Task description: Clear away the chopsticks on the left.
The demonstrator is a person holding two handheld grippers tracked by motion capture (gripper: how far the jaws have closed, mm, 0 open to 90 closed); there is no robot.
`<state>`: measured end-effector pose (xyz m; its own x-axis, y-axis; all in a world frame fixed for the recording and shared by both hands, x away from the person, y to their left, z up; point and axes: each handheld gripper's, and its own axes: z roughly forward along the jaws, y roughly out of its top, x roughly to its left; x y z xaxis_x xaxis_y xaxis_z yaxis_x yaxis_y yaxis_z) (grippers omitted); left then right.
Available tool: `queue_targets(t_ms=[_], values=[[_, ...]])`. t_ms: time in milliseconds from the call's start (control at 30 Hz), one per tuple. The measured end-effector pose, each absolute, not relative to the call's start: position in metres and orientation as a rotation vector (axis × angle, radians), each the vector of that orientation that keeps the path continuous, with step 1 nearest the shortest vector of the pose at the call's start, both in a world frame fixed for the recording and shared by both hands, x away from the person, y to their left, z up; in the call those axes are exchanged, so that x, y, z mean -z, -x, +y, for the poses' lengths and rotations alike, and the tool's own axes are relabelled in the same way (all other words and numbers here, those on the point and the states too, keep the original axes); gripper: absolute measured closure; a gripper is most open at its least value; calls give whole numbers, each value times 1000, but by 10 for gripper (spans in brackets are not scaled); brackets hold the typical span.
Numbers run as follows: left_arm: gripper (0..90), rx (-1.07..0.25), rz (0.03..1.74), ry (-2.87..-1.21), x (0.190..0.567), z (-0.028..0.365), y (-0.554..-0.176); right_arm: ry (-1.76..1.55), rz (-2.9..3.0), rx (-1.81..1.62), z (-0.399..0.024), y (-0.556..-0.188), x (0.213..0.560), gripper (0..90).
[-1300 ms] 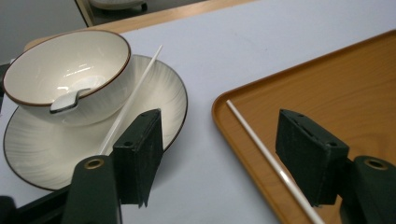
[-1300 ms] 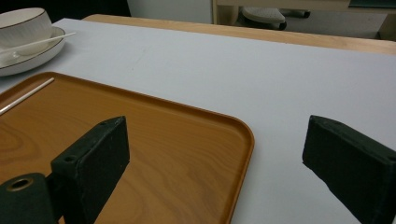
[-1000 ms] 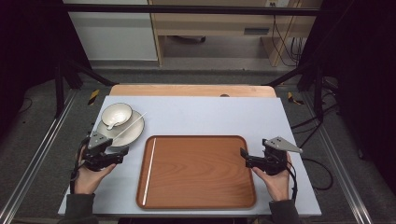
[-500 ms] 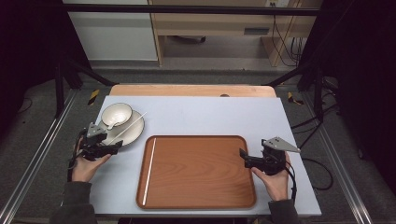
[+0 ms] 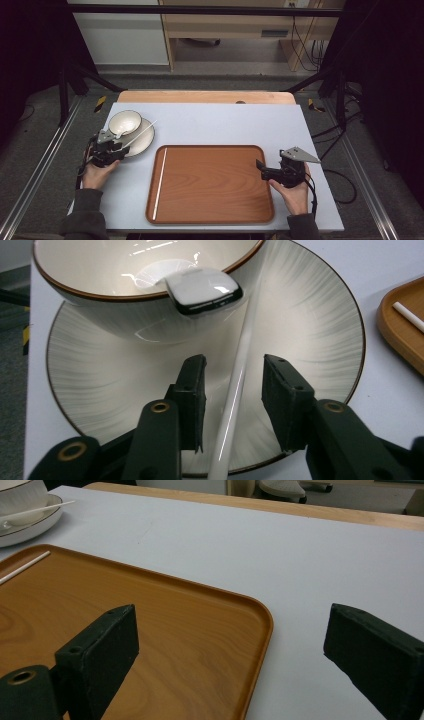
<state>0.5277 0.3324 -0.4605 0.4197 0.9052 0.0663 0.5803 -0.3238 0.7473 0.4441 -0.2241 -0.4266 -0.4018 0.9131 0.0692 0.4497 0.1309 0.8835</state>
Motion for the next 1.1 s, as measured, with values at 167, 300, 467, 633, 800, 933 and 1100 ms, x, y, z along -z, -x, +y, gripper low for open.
queue_targets(t_ms=[167, 300, 467, 633, 800, 933, 1100], values=[[728, -618, 1254, -2012, 461, 333, -528, -1309, 1916, -1221, -224, -444, 427, 76], [777, -601, 1254, -2007, 461, 332, -528, -1309, 1913, -1218, -224, -444, 427, 77], [820, -579, 1241, -2010, 461, 329, -527, -1307, 1912, -1219, -224, -444, 427, 77], [837, -576, 1235, -2018, 459, 324, -523, -1305, 1916, -1216, -224, -444, 427, 77], [840, -582, 1243, -2009, 456, 322, -519, -1308, 1914, -1223, -225, -444, 426, 76], [841, -588, 1239, -1978, 450, 318, -511, -1304, 1914, -1220, -225, -443, 426, 75], [842, -603, 1227, -1942, 443, 312, -500, -1302, 1911, -1224, -226, -443, 425, 75]])
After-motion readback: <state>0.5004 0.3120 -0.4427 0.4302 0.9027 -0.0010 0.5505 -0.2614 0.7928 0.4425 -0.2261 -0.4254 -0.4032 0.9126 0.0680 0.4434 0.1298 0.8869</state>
